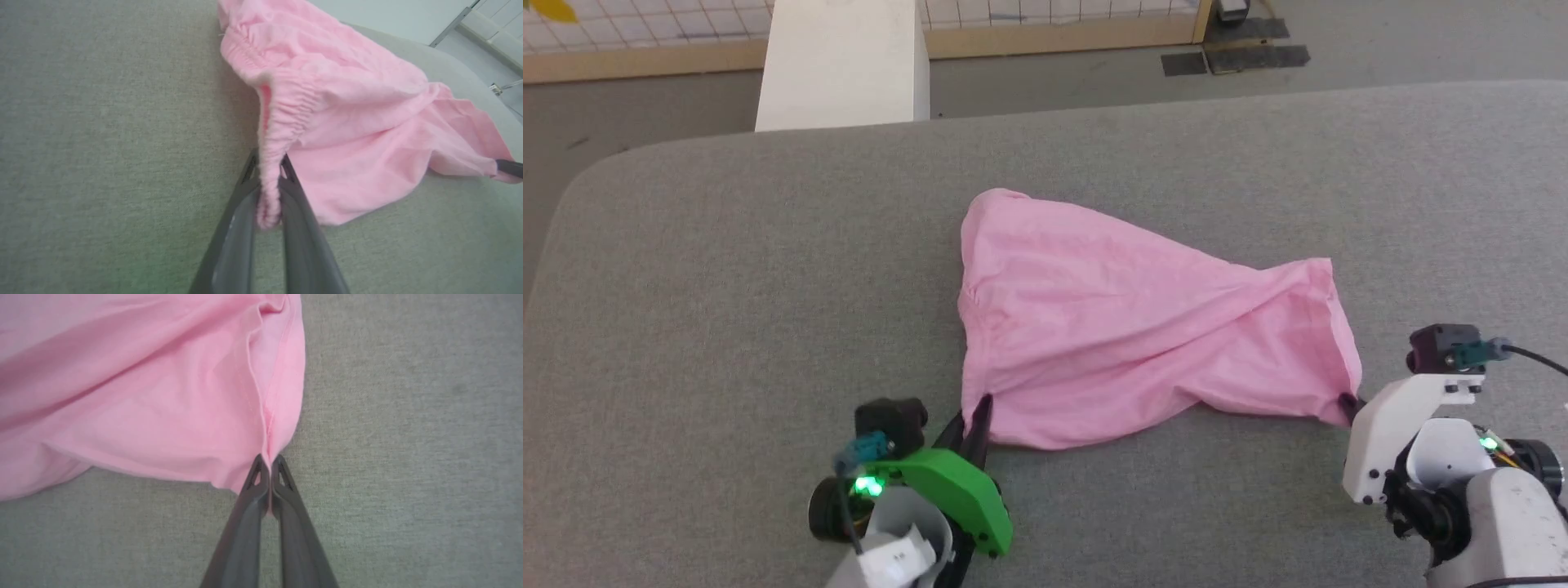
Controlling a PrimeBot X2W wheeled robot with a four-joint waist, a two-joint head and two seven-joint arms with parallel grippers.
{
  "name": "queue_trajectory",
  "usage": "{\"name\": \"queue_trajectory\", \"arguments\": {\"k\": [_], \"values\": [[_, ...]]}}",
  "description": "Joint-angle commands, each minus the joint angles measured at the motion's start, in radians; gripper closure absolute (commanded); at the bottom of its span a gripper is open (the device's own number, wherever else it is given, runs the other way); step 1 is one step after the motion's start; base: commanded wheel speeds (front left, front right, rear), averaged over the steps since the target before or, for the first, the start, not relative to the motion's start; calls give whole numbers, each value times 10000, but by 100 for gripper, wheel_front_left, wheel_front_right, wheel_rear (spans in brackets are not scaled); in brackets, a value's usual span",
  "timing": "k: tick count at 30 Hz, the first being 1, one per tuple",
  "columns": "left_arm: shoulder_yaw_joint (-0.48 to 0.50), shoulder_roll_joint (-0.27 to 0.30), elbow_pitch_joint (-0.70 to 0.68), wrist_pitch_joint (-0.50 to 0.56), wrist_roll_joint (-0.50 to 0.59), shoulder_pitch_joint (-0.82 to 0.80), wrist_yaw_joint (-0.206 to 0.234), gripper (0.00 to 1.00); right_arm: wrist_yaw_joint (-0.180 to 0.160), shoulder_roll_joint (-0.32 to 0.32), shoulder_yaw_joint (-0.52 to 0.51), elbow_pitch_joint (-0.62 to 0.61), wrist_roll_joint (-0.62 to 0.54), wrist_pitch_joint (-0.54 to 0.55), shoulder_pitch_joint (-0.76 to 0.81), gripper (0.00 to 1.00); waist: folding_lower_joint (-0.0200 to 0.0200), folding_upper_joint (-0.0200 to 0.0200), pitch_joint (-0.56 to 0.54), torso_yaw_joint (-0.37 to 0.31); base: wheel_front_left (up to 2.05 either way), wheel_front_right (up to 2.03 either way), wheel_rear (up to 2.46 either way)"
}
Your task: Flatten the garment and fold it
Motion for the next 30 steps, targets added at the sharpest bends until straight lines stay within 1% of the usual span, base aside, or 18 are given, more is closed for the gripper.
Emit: {"name": "queue_trajectory", "arguments": {"k": [1, 4, 6, 9, 10, 12, 14, 18, 22, 24, 27, 30], "values": [[91, -1, -370, 118, -334, 11, -153, 100, -13, 7, 32, -439, 127, 88, 122, 100, 0, 0, -222, -146, 0, 0, 0], [282, -8, -1578, 831, -1218, -174, -556, 100, -13, 7, 101, -1854, 17, 469, 181, 100, 0, 0, -313, -233, 0, 0, 0], [402, 94, -2358, 1529, -1691, -486, -693, 100, -13, -60, 199, -2737, -104, 846, 22, 100, 0, 0, -270, -286, 0, 0, 0], [704, 145, -3256, 2614, -2500, -1201, -683, 100, -13, -503, 421, -3676, -130, 1414, -562, 100, 0, 0, -52, -367, 0, 0, 0], [831, 215, -3504, 3018, -2694, -1595, -606, 100, -13, -784, 555, -3933, -156, 1612, -900, 100, 0, 0, 112, -401, 0, 0, 0], [1024, 453, -3761, 3549, -2685, -2485, -452, 100, -13, -1300, 760, -4196, -230, 1778, -1626, 100, 0, 0, 428, -437, 0, 0, 0], [1070, 813, -3760, 4015, -2323, -3473, -316, 100, -13, -1731, 1036, -4227, -184, 1928, -2384, 100, 0, 0, 846, -505, 0, 0, 0], [1461, 912, -3313, 4571, -2269, -5455, 38, 100, -13, -2394, 1565, -3873, -87, 1889, -4213, 100, 0, 0, 1771, -737, 0, 0, 0], [1629, 1136, -2491, 4703, -1780, -7466, 251, 100, -13, -2875, 1983, -3087, -320, 1400, -6277, 100, 0, 0, 2584, -946, 0, 0, 0], [1782, 1076, -2054, 4484, -1641, -8412, 362, 100, -13, -3030, 2168, -2643, -484, 940, -7290, 100, 0, 0, 2950, -1012, 0, 0, 0], [1967, 1034, -1355, 3854, -1310, -9651, 482, 100, -13, -3260, 2494, -1837, -844, 198, -8561, 100, 0, 0, 3356, -1085, 0, 0, 0], [2140, 974, -808, 3210, -1119, -10563, 541, 100, -13, -3271, 2641, -1256, -1141, -541, -9597, 100, 0, 0, 3606, -1136, 0, 0, 0]]}}
